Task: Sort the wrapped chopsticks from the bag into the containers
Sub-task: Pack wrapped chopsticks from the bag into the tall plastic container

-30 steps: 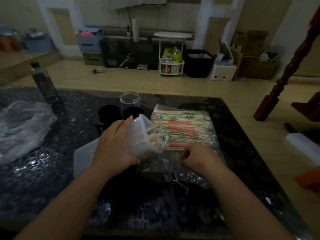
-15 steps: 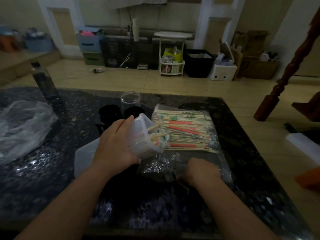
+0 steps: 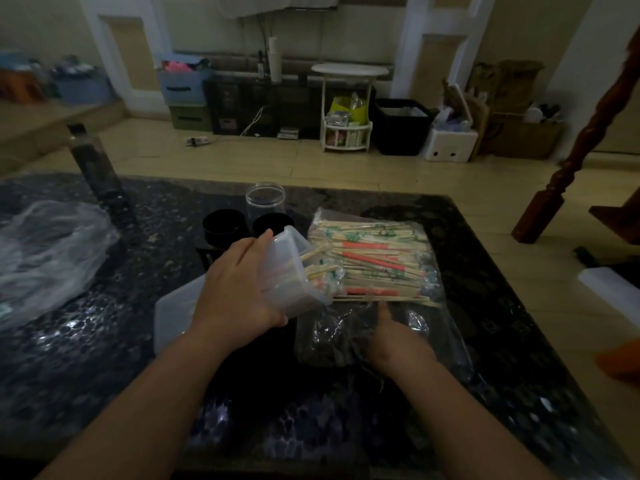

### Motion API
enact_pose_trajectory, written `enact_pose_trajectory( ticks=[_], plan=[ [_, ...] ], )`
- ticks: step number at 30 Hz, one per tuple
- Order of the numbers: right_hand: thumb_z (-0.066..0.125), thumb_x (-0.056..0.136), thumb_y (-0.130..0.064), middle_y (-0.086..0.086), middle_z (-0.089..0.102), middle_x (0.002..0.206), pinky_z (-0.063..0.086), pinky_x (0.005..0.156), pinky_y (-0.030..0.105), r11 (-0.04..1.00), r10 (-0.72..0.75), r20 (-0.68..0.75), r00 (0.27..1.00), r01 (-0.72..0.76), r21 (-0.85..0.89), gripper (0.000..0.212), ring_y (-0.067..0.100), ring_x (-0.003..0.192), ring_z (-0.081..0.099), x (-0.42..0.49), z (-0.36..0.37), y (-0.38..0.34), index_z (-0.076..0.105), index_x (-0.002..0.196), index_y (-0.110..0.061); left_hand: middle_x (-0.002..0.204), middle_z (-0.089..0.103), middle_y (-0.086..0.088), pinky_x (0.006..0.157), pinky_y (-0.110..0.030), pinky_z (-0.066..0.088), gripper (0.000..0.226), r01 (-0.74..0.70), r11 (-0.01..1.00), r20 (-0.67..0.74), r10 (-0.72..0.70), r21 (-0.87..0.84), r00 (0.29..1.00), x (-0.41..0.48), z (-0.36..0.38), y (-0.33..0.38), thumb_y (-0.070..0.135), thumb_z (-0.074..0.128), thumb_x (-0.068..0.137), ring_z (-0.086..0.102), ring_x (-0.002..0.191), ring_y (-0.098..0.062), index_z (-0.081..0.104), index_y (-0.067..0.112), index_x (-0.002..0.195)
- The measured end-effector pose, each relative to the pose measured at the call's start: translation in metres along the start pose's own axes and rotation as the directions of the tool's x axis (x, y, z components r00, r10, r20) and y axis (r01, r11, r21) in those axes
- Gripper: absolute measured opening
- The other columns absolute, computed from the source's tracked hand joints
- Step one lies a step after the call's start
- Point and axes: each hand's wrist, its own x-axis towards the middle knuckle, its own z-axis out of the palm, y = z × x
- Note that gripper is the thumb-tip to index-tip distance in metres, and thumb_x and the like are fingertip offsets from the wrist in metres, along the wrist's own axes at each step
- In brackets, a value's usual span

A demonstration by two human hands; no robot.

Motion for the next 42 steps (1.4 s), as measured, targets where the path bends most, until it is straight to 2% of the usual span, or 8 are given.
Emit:
enact_pose_trajectory(
  ticks=[3, 9, 14, 21, 26, 31, 35, 42],
  plan=[
    [0.048, 0.096, -0.023, 0.018, 0.047, 0.146, 0.043, 0.099, 0.042, 0.997, 0.046, -0.062, 0.997, -0.041, 0.069, 0.087, 0.032, 0.126, 0.052, 0.007, 0.007, 0.005, -0.015, 0.156, -0.016, 0.150, 0.026, 0.005, 0.108, -0.035, 0.027, 0.133, -0.002, 1.000, 0.004, 0.002, -0.004, 1.000, 0.000, 0.000, 0.000, 0.036, 0.094, 0.048, 0.027, 0.134, -0.017, 0.015, 0.030, 0.154],
    [0.046, 0.097, -0.032, 0.007, 0.028, 0.155, 0.033, 0.109, 0.040, 0.978, -0.208, -0.289, 0.935, 0.200, -0.056, 0.061, 0.031, 0.138, 0.033, 0.023, 0.024, 0.003, 0.026, 0.152, -0.018, 0.151, 0.026, 0.004, 0.109, -0.035, 0.027, 0.132, 0.021, 0.999, -0.003, -0.021, -0.027, 1.000, 0.005, 0.000, -0.001, 0.035, 0.094, 0.048, 0.027, 0.136, -0.019, 0.016, 0.030, 0.154],
    [0.055, 0.095, -0.028, 0.008, 0.009, 0.162, 0.018, 0.118, 0.041, 0.955, -0.298, -0.188, 0.936, 0.294, -0.048, 0.080, 0.027, 0.149, 0.011, 0.045, 0.024, -0.004, 0.007, 0.157, -0.015, 0.148, 0.031, 0.003, 0.106, -0.035, 0.031, 0.133, 0.043, 0.998, -0.031, -0.045, -0.044, 0.999, 0.010, -0.002, -0.004, 0.033, 0.094, 0.044, 0.033, 0.133, -0.021, 0.020, 0.029, 0.154],
    [0.052, 0.093, -0.020, 0.009, 0.034, 0.147, 0.022, 0.114, 0.047, 0.930, -0.351, -0.161, 0.922, 0.324, -0.174, 0.054, 0.031, 0.136, 0.031, 0.070, 0.010, -0.014, 0.035, 0.144, -0.016, 0.147, 0.033, 0.003, 0.103, -0.035, 0.033, 0.132, 0.041, 0.997, -0.041, -0.044, -0.059, 0.998, 0.014, -0.002, -0.007, 0.031, 0.095, 0.044, 0.034, 0.132, -0.021, 0.022, 0.027, 0.154],
    [0.052, 0.094, -0.018, 0.010, 0.035, 0.145, 0.021, 0.112, 0.051, 0.923, -0.333, -0.130, 0.934, 0.294, -0.247, 0.044, 0.036, 0.133, 0.030, 0.078, 0.001, -0.019, 0.043, 0.137, -0.016, 0.146, 0.033, 0.004, 0.103, -0.037, 0.034, 0.132, 0.056, 0.994, -0.042, -0.060, -0.090, 0.997, 0.016, -0.002, -0.010, 0.031, 0.094, 0.043, 0.035, 0.132, -0.022, 0.022, 0.029, 0.153],
    [0.054, 0.092, -0.015, 0.009, 0.044, 0.137, 0.026, 0.111, 0.049, 0.927, -0.330, -0.150, 0.932, 0.290, -0.239, 0.035, 0.034, 0.129, 0.036, 0.083, 0.002, -0.017, 0.051, 0.127, -0.019, 0.146, 0.033, 0.003, 0.104, -0.037, 0.034, 0.133, 0.059, 0.994, -0.042, -0.063, -0.089, 0.997, 0.016, -0.001, -0.011, 0.032, 0.094, 0.042, 0.035, 0.132, -0.021, 0.022, 0.028, 0.154],
    [0.054, 0.091, -0.011, 0.009, 0.056, 0.121, 0.042, 0.096, 0.039, 0.927, -0.353, -0.153, 0.923, 0.324, -0.188, 0.020, 0.031, 0.113, 0.051, 0.084, -0.004, -0.020, 0.061, 0.108, -0.020, 0.148, 0.031, 0.004, 0.105, -0.035, 0.032, 0.132, 0.058, 0.994, -0.031, -0.061, -0.093, 0.998, 0.015, -0.002, -0.009, 0.031, 0.094, 0.044, 0.033, 0.133, -0.020, 0.020, 0.029, 0.154],
    [0.053, 0.088, -0.012, 0.008, 0.058, 0.112, 0.047, 0.093, 0.039, 0.924, -0.378, -0.173, 0.909, 0.360, -0.130, 0.025, 0.031, 0.109, 0.054, 0.080, -0.003, -0.009, 0.065, 0.104, -0.027, 0.146, 0.032, 0.006, 0.102, -0.034, 0.033, 0.131, 0.053, 0.994, -0.024, -0.056, -0.097, 0.998, 0.013, -0.004, -0.006, 0.030, 0.094, 0.046, 0.034, 0.132, -0.019, 0.020, 0.029, 0.154]
  ],
)
